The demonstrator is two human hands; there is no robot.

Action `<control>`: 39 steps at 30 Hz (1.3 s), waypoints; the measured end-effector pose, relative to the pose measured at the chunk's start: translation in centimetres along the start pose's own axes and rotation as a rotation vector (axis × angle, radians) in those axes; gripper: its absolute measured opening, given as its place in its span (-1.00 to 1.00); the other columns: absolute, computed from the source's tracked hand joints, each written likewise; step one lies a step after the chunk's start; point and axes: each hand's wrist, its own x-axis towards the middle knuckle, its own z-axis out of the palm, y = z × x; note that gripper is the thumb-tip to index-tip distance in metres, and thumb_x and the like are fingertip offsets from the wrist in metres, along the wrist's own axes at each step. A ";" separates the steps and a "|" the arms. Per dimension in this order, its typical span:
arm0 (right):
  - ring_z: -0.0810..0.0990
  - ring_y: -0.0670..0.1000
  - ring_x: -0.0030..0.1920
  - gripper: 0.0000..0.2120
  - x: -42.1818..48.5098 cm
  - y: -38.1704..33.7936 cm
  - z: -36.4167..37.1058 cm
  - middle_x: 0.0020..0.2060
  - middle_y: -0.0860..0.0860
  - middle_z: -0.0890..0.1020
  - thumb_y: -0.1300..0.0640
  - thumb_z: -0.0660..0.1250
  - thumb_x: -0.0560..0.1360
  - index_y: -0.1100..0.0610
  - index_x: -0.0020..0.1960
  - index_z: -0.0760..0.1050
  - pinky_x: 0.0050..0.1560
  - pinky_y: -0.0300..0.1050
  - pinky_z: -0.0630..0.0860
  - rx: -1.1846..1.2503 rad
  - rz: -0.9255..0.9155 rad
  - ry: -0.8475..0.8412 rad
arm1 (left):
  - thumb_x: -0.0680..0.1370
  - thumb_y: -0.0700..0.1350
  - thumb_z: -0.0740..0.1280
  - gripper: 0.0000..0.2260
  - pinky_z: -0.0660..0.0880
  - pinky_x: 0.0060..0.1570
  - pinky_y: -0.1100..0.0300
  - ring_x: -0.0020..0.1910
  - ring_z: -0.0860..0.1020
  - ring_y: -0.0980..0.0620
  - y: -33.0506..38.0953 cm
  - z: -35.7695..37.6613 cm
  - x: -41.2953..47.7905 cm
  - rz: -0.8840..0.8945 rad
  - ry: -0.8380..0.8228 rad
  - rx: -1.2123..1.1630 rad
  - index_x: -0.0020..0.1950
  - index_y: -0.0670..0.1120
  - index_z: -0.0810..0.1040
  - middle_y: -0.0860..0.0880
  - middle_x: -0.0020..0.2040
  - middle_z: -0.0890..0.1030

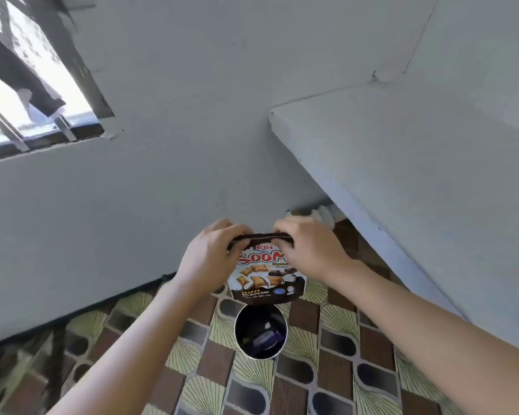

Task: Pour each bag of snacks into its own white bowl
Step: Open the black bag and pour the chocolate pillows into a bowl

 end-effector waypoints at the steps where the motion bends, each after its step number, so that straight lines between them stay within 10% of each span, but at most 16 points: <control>1: 0.58 0.02 -0.17 -0.89 0.1 0.5 1.5 -0.18 -0.02 0.62 0.06 0.35 0.58 0.10 -0.04 0.57 -0.15 0.01 0.54 0.009 0.001 -0.020 | 0.65 -0.06 0.30 -0.83 0.60 -0.08 0.04 -0.07 0.56 0.05 -1.1 1.3 -0.3 -0.019 -0.003 -0.007 0.20 0.08 0.63 0.08 0.00 0.57; 16: 0.63 -0.01 -0.12 -0.88 -2.8 14.8 31.9 -0.11 -0.02 0.66 0.10 0.41 0.55 0.14 0.02 0.62 -0.09 -0.08 0.59 0.050 0.010 -0.157 | 0.65 -0.07 0.31 -0.81 0.52 -0.18 0.22 -0.06 0.55 0.08 -19.3 28.4 -4.0 -0.208 -0.120 -0.030 0.22 0.05 0.64 0.09 0.01 0.55; 22: 0.66 0.04 0.03 -0.65 -4.2 17.7 36.0 0.02 0.00 0.71 -0.08 0.39 0.54 0.08 0.24 0.58 0.05 0.06 0.61 0.043 0.088 -0.293 | 0.65 0.03 0.29 -0.78 0.60 0.03 -0.02 0.07 0.58 0.06 -22.3 33.0 -4.8 -0.282 -0.270 -0.035 0.25 0.10 0.63 0.08 0.11 0.57; 29: 0.59 -0.05 -0.22 -0.85 -1.0 15.7 28.8 -0.21 -0.08 0.61 0.01 0.33 0.59 0.07 -0.03 0.58 -0.24 -0.08 0.57 0.063 0.132 -0.243 | 0.65 0.08 0.28 -0.82 0.60 -0.17 0.12 -0.21 0.58 0.23 -17.5 25.8 -0.2 -0.229 -0.166 -0.047 0.03 0.05 0.64 0.16 -0.23 0.61; 39: 0.56 -0.04 -0.22 -0.88 3.0 6.3 -0.2 -0.21 -0.06 0.62 0.02 0.30 0.58 0.03 -0.07 0.56 -0.17 -0.02 0.54 0.034 0.153 0.032 | 0.63 0.11 0.31 -0.87 0.46 -0.32 0.23 -0.40 0.53 0.09 1.2 2.5 8.6 0.011 0.019 -0.047 -0.03 0.12 0.60 0.01 -0.40 0.58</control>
